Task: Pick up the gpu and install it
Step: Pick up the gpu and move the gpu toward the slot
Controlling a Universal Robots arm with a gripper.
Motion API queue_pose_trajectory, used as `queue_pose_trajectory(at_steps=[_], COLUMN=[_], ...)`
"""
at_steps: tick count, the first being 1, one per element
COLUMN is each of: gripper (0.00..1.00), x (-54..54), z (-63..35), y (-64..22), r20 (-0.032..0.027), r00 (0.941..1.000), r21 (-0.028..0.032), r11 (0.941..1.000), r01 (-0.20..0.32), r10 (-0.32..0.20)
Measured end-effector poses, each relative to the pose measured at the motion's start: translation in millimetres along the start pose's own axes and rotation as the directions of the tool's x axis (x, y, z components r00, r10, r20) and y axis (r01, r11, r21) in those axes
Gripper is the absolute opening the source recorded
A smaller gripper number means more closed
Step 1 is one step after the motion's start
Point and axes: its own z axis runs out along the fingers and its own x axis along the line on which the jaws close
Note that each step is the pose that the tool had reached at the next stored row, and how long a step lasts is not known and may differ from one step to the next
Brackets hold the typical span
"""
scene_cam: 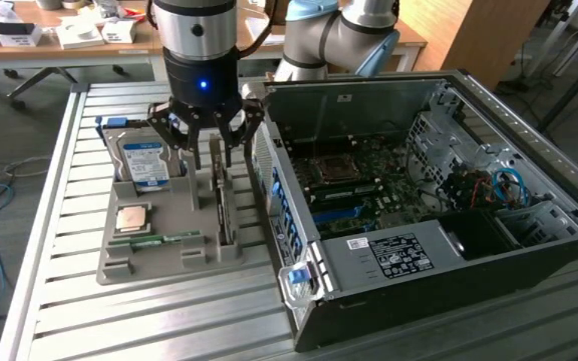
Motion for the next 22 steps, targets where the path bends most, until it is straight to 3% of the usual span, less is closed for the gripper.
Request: queue_pose_trajectory(at_steps=[14, 22], gripper=[0.47, 0.47], x=[0.6, -6.3], z=[25.1, 27.4], y=[-1.1, -2.8], r20=[0.0001, -0.001], r00=[1.0, 1.0], r21=[0.0, 0.0002], r11=[1.0, 1.0], r01=[0.0, 0.0], r10=[0.0, 0.0])
